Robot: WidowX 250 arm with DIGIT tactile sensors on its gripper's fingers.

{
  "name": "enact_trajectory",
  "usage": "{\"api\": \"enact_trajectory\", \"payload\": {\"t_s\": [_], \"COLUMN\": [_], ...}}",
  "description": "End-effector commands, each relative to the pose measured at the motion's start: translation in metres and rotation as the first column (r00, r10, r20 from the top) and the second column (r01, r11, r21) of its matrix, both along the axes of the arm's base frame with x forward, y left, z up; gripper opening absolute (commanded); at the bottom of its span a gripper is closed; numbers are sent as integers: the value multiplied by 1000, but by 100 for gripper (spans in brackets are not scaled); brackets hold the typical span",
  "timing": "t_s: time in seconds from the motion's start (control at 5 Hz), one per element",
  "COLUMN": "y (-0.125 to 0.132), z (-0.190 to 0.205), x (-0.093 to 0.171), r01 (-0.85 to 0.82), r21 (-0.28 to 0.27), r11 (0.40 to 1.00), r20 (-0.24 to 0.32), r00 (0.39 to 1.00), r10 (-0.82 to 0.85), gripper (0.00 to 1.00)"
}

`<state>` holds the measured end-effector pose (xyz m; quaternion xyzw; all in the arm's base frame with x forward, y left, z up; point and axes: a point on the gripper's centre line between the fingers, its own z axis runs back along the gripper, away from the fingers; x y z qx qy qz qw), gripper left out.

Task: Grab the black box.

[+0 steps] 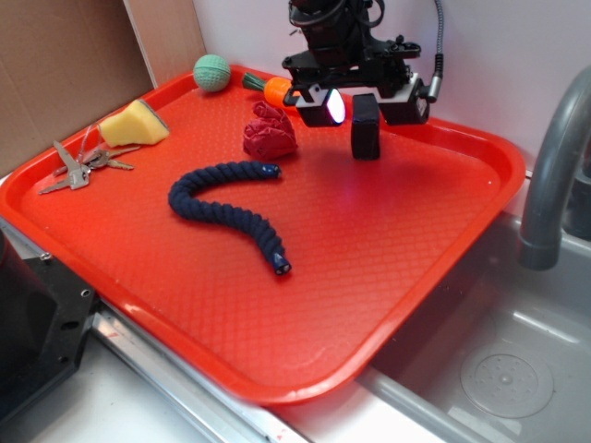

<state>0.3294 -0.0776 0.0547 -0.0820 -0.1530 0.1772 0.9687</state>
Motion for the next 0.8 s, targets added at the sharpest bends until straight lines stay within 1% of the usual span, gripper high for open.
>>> {"api": "enact_trajectory", "payload": {"t_s": [0.0,0.2,0.4,0.6], "y": [14,26,29,29], "z": [3,-8,-2,6], "x": [25,23,14,0], "r01": [-77,-115,-124,-81], "r21": [71,71,78,83], "r11": [994,991,989,993], "r20": [-21,-52,-66,-76], "r00": [997,992,989,993], "r10": [79,118,129,87], "gripper": [100,0,0,0]}}
